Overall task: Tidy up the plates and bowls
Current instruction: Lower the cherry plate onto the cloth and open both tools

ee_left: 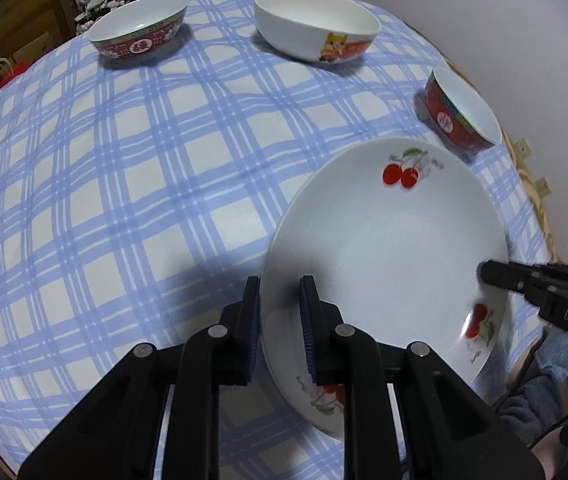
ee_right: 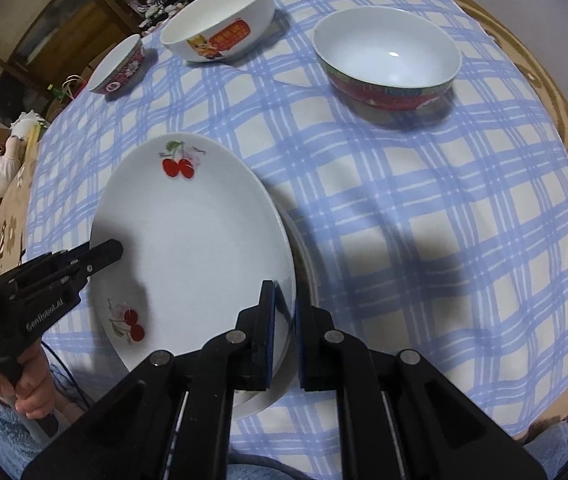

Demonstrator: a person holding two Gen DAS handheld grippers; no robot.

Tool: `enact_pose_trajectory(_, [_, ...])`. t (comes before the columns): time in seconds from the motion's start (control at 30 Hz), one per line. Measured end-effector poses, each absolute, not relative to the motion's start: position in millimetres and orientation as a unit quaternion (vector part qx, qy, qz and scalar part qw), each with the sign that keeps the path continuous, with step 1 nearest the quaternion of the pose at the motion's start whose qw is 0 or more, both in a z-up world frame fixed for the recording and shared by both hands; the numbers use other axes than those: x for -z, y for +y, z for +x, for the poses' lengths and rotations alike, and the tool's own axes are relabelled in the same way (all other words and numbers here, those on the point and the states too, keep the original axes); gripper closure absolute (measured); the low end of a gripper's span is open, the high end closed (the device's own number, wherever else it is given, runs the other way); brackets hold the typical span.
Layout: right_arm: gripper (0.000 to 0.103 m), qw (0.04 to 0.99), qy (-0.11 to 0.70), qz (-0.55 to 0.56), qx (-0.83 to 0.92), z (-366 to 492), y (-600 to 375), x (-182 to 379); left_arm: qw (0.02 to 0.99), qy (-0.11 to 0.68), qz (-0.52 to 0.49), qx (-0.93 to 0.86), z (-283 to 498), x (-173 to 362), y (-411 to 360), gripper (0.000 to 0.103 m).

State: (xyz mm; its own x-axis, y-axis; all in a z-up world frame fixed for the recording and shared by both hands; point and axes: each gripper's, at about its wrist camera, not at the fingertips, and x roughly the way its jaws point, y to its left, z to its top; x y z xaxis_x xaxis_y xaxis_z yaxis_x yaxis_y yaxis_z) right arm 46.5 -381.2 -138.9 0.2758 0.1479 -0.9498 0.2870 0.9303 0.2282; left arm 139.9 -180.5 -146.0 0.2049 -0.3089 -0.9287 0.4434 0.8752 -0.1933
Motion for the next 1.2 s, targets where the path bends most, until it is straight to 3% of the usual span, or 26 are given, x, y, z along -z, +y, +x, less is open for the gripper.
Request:
enact_pose_trajectory(0.63, [0.094,0.799,0.578,0.155,0.058,41,-381,125,0.771,0.583,0.073,0.244,139,150,-185,0.084])
enact_pose_trajectory(1.2, [0.094,0.787,0.59,0.17,0.07,36,-394,135,0.769,0.586,0.077,0.244,140,151,-183,0.077])
